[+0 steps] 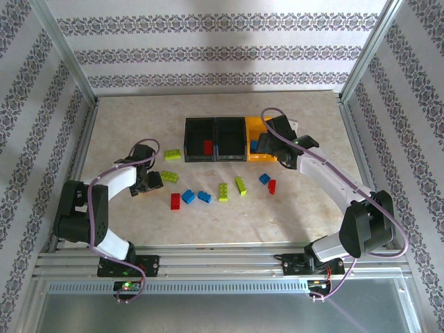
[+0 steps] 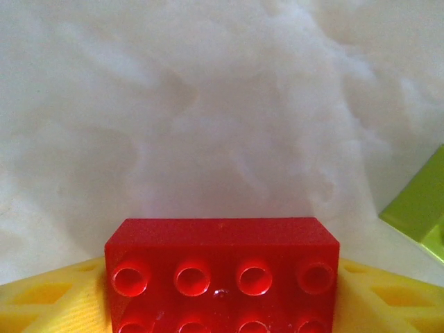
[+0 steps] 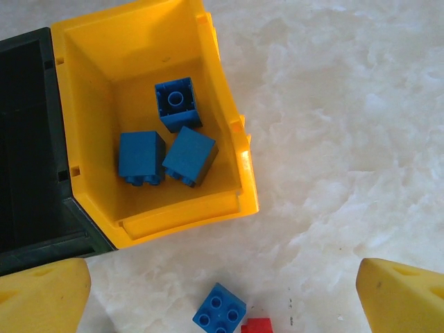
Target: Sort the legos into containers by color
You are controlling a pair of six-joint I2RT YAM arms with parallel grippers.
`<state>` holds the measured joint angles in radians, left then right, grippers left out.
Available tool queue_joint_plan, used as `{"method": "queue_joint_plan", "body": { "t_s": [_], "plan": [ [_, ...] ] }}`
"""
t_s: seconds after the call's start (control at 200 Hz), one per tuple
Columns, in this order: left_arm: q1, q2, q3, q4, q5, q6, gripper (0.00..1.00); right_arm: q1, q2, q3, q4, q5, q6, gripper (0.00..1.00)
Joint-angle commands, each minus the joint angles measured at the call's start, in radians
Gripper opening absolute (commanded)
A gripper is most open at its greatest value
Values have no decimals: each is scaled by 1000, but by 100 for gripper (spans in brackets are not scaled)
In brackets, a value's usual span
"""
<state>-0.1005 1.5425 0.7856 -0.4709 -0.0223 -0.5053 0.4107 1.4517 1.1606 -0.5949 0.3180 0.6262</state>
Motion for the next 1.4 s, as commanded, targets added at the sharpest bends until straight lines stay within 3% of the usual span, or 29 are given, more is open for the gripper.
{"method": "queue_joint_plan", "body": {
  "t_s": [0.0, 0.545, 0.844, 1.164, 1.394],
  "plan": [
    [22, 18, 16, 17, -8, -1, 68, 8, 3, 4, -20, 23, 6, 98],
    [18, -79, 30, -2, 32, 26, 55, 16, -10, -27, -8, 21, 23, 98],
    [-123, -141, 130, -2, 19, 37, 55, 37, -44, -111, 4, 20, 80, 98],
    [-293, 52, 383, 73, 4, 95, 54, 65, -113, -215, 7, 41, 141, 98],
    [-328, 233, 589, 39, -9, 177, 53, 70, -159, -257, 9, 51, 159, 98]
  ]
}}
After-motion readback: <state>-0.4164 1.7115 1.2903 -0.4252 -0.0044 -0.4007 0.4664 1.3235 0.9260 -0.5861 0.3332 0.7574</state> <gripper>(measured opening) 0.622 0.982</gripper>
